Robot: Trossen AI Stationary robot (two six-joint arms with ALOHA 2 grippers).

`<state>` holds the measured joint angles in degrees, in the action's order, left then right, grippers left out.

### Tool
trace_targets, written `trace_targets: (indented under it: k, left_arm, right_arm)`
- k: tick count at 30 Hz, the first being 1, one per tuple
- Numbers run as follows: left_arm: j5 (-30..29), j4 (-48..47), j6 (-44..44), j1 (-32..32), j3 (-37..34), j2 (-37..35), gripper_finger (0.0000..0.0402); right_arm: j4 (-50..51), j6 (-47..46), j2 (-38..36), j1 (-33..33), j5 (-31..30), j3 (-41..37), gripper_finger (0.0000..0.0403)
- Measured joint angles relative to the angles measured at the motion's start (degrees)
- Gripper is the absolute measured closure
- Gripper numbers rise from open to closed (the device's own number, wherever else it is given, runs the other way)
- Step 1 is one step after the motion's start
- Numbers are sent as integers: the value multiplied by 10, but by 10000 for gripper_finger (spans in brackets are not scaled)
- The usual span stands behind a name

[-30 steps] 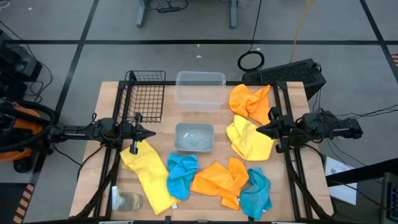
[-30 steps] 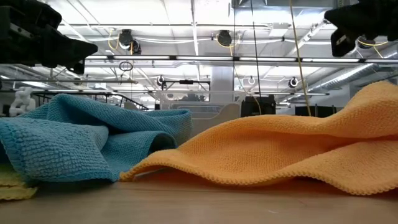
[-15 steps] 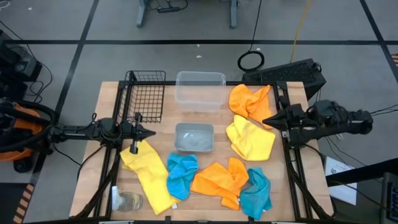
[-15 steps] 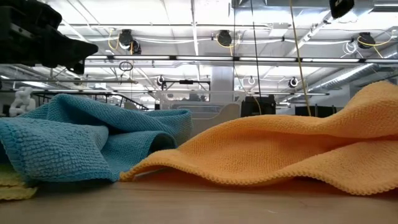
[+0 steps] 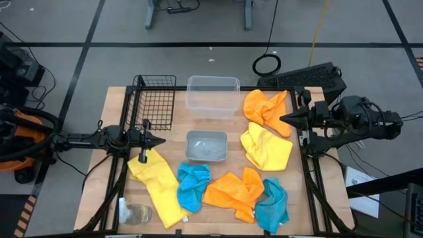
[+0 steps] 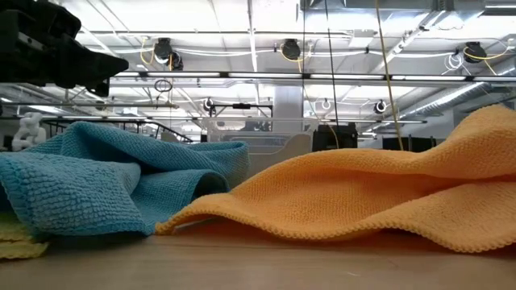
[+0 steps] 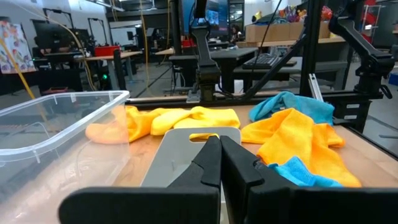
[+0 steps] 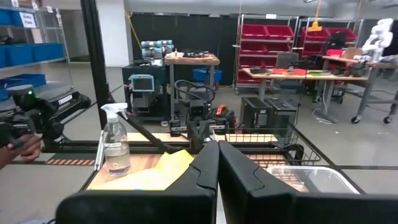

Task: Sort microfiber towel by color & place in baskets
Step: Put the right yellow microfiber cloth into the transparent bin

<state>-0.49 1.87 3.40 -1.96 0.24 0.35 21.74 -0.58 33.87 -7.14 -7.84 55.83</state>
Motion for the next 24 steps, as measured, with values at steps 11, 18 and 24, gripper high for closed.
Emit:
trace_targets:
  k: [11,18,24]
  left_arm:
    - [0,9,-56,0,1,0,400]
    - [-32,-3,-86,0,57,3,400]
    - [-35,-103,-86,0,164,48,400]
  right_arm:
    - [35,13,45,0,1,1,403]
    - [35,13,60,0,2,1,403]
    - [34,9,63,0,2,1,403]
